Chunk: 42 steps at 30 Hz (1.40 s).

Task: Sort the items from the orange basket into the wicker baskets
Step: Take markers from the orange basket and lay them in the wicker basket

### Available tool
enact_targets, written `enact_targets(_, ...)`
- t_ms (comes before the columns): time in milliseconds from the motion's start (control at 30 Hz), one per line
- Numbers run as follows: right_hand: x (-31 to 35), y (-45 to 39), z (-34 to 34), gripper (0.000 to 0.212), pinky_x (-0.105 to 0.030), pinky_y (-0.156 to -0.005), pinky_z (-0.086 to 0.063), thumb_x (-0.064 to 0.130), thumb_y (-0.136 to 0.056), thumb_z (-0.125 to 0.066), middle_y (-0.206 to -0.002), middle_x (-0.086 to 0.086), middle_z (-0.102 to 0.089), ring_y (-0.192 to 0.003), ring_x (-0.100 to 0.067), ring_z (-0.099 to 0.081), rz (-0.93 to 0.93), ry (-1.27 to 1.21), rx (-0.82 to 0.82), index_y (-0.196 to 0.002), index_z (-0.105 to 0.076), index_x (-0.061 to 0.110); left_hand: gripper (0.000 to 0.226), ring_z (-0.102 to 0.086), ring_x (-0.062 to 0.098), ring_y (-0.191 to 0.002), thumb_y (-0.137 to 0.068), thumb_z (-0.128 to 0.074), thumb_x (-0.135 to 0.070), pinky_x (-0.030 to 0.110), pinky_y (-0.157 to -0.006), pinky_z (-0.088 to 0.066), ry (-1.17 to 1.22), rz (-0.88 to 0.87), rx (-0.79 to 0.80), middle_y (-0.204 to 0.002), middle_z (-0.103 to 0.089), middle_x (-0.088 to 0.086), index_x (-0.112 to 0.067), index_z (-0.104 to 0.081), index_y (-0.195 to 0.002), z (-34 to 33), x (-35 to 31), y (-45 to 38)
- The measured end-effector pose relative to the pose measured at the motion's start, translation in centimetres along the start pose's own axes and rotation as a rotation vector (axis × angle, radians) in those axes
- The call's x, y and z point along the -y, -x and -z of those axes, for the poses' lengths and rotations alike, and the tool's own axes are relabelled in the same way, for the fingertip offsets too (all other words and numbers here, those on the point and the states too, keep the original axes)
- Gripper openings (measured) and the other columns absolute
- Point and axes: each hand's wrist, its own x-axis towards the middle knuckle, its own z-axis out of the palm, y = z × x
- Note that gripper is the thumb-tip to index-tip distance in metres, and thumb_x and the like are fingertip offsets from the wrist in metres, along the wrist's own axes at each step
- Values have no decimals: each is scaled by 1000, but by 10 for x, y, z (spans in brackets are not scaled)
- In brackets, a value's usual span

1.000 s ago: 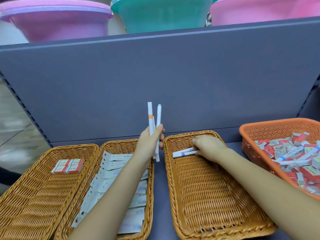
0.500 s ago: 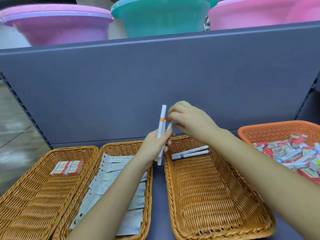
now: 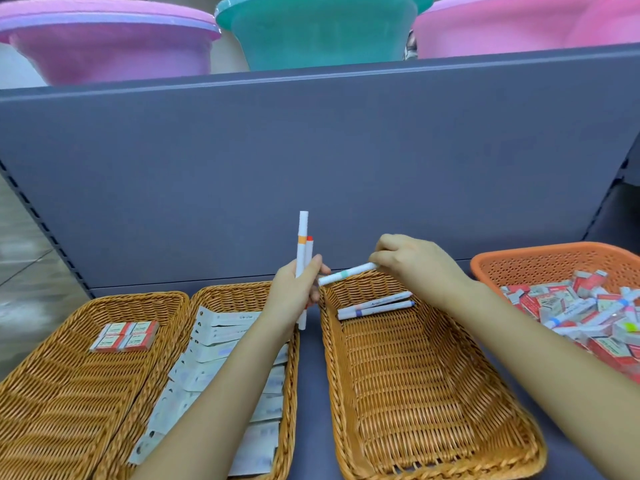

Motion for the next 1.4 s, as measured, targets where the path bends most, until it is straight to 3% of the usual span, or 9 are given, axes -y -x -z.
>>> enact_targets(167, -3, 13, -18, 18, -32, -70, -41, 19, -98, -44, -102, 2, -46, -97, -20, -54, -71, 37, 286, -104, -60, 18, 27, -37, 7, -48, -100, -45, -28, 19, -46, -33, 80, -25, -87, -58, -44, -3, -14, -57, -79, 2, 1, -2)
enact_targets(267, -4, 16, -30, 24, -32, -76, -40, 23, -98, -42, -108, -2, -52, -104, -21, -53, -20, 64, 447, -110, -60, 16, 26, -33, 8, -48, -100, -45, -27, 20, -47, -31, 169, -16, -69, -57, -39, -3, -14, -55, -79, 3, 1, -3)
enact_targets(433, -5, 15, -47, 21, -36, -83, -48, 17, -92, -48, -113, -1, -57, -103, -21, -54, -41, 22, 527, -111, -56, 20, 25, -36, 6, -49, -99, -46, -29, 19, -47, -34, 198, -7, -46, -56, -40, -4, -14, -55, -82, 2, 2, -2)
enact_targets(833, -4, 17, -50, 19, -34, -85, -47, 27, -91, -54, -114, 2, -53, -107, -17, -50, -138, -96, 474, -108, -56, 20, 23, -37, 4, -46, -99, -46, -26, 16, -46, -36, 93, -35, 3, -56, -41, -4, -16, -56, -80, -3, 3, -1)
enact_targets(1000, -1, 14, -23, 19, -28, -83, -42, 30, -93, -54, -111, 3, -58, -101, -15, -55, -183, -217, 303, -108, -60, 20, 25, -43, 7, -55, -98, -47, -29, 22, -55, -37, -185, -160, -3, -59, -47, -6, -21, -58, -77, -5, 2, 1)
enact_targets(1100, 0, 11, -3, 17, -28, -82, -44, 28, -90, -60, -103, 3, -61, -96, -16, -57, -212, -338, 152, -104, -63, 18, 27, -45, 8, -59, -99, -45, -31, 25, -55, -34, -475, -266, 6, -66, -52, -3, -13, -59, -84, -5, 1, 3)
enact_targets(1233, 5, 7, 21, 19, -28, -80, -48, 26, -84, -68, -92, 7, -59, -86, -11, -57, -219, -485, -37, -101, -62, 19, 23, -48, 18, -62, -98, -45, -28, 28, -53, -31, -831, -316, 50, -65, -48, -4, -18, -46, -77, -5, 6, 1)
enact_targets(1333, 18, 5, 31, 22, -23, -78, -45, 26, -85, -67, -95, 8, -57, -87, -8, -55, -143, -503, -61, -105, -61, 19, 13, -51, 21, -68, -94, -48, -23, 29, -54, -31, -997, -332, 104, -71, -52, -3, -20, -44, -81, -8, 11, 1)
enact_targets(1400, 27, 3, 30, 17, -28, -78, -45, 25, -87, -63, -95, 6, -56, -90, -12, -54, -69, -421, -31, -102, -62, 18, 13, -49, 20, -67, -92, -49, -22, 29, -52, -28, -1042, -347, 121, -68, -48, -5, -20, -42, -81, -10, 10, 2)
